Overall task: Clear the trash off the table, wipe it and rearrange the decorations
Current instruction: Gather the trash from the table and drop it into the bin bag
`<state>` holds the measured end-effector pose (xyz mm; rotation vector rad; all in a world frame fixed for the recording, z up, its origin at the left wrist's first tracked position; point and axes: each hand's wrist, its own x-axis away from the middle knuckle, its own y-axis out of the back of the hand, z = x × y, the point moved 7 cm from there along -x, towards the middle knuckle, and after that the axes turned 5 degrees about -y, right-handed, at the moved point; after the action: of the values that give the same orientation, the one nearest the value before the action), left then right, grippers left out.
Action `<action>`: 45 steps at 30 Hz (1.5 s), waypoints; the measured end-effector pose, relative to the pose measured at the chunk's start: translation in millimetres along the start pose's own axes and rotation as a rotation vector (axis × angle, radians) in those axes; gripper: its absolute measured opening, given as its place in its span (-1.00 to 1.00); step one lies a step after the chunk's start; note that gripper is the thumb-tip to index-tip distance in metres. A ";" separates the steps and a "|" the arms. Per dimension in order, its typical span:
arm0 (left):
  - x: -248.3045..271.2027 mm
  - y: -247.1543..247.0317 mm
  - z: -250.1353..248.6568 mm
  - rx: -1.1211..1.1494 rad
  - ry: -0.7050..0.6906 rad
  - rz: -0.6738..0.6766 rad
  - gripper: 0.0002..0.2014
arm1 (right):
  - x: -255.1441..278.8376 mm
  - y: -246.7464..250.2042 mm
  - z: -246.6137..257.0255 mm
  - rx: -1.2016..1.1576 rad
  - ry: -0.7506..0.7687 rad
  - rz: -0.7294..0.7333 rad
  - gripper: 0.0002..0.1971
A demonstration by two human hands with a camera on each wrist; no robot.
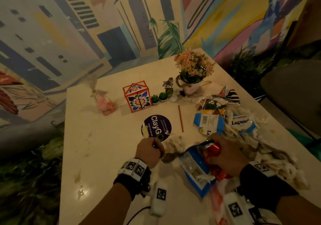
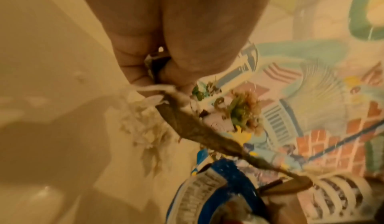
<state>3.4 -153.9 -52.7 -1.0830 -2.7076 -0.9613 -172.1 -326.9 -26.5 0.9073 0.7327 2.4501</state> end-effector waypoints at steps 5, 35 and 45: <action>13.0 35.5 -4.8 0.270 0.038 -0.175 -0.64 | 9.9 41.3 17.7 -0.113 -0.012 -0.077 -0.46; 165.5 320.1 238.2 0.722 0.268 -0.419 -0.70 | 67.2 -183.2 281.5 -0.363 0.236 0.135 -0.44; 179.1 401.4 426.8 0.351 0.471 -0.350 -0.62 | 101.4 -406.5 331.8 -0.380 0.031 0.259 -0.48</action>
<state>195.0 422.4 -132.8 -0.2798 -2.5573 -0.6300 68.0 150.3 -10.4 0.8565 0.1489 2.7020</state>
